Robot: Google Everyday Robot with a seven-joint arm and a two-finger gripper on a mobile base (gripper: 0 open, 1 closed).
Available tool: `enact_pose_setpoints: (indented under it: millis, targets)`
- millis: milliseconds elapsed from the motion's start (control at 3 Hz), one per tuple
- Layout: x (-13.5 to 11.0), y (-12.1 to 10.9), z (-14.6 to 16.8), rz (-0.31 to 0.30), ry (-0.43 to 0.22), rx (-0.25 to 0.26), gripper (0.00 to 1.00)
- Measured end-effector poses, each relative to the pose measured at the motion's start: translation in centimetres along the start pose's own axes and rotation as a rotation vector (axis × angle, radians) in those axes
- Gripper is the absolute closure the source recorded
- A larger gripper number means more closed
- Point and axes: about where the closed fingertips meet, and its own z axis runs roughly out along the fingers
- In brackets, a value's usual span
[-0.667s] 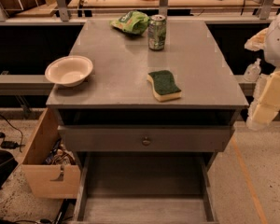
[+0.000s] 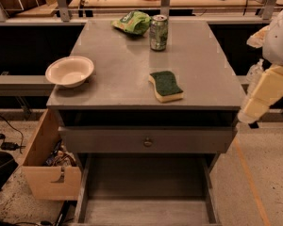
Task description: Place sponge into paper bowl
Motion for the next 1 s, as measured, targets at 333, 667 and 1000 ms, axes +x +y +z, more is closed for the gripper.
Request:
enact_pose_setpoints:
  millis: [333,667,1000]
  targets:
    - [-1.7,-4.5,2.1,0.197,-0.101,0.067,0.0]
    - [-3.6,-9.2,4.5,0.409,-0.108,0.072,0.0]
    - [-4.6,-10.3,6.3,0.57,-0.09,0.039,0.0]
